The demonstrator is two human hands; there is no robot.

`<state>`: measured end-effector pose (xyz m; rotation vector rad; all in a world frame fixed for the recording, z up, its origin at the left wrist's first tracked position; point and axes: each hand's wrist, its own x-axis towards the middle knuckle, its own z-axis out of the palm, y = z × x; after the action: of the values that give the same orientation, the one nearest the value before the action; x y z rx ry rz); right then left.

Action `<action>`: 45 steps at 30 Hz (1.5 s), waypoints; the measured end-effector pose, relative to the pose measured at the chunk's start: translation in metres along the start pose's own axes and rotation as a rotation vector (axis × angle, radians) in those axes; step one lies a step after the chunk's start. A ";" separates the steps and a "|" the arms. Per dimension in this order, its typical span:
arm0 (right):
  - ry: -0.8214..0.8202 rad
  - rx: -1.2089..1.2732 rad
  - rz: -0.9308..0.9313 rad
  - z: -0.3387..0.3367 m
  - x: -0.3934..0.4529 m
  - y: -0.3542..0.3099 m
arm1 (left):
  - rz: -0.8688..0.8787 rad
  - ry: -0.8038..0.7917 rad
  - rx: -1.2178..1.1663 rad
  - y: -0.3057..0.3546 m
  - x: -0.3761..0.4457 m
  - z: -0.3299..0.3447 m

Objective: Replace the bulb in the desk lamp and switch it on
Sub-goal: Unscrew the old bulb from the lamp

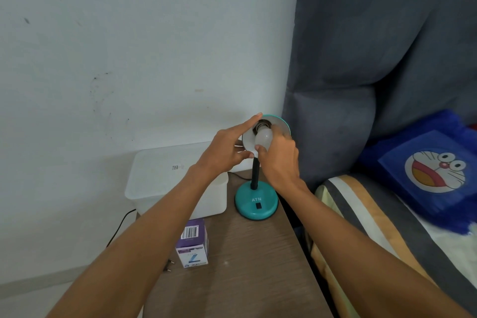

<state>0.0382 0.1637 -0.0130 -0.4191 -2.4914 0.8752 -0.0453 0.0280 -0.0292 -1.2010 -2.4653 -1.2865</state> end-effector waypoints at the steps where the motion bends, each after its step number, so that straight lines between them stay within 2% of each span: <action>1: 0.007 -0.024 -0.034 -0.001 0.000 0.000 | 0.000 0.001 0.002 0.000 0.000 0.000; 3: 0.010 -0.030 -0.082 0.001 -0.001 -0.001 | 0.007 0.001 0.012 0.000 0.000 0.000; 7: 0.018 0.093 -0.004 0.006 -0.003 -0.004 | 0.015 0.005 0.004 0.000 0.002 0.000; 13: -0.004 0.028 -0.050 0.004 0.000 -0.003 | 0.009 0.002 0.016 -0.001 0.000 0.000; 18: 0.015 0.099 0.064 0.003 0.001 -0.004 | 0.015 0.005 0.007 -0.001 0.000 0.001; 23: 0.000 0.034 -0.041 0.004 0.001 -0.004 | 0.027 0.003 0.021 0.000 0.000 0.003; 26: 0.029 0.131 0.027 0.009 -0.002 -0.006 | 0.041 0.013 0.014 0.001 0.002 0.003; 28: 0.020 0.108 0.055 0.008 -0.002 -0.006 | 0.032 0.012 0.002 0.001 0.001 0.001; 32: -0.001 0.047 -0.010 0.006 0.000 -0.005 | 0.032 0.010 0.012 0.002 -0.002 0.001; 38: 0.079 0.189 0.072 0.014 -0.004 -0.006 | 0.039 0.015 0.008 0.005 0.000 0.001; 42: 0.029 0.102 0.015 0.007 0.000 -0.003 | 0.021 0.007 0.005 0.003 -0.001 0.000; 45: 0.046 0.133 -0.004 0.010 -0.002 -0.004 | 0.028 0.015 0.009 0.004 0.000 0.001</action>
<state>0.0340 0.1545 -0.0182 -0.3845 -2.3749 1.0118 -0.0422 0.0304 -0.0272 -1.2152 -2.4322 -1.2707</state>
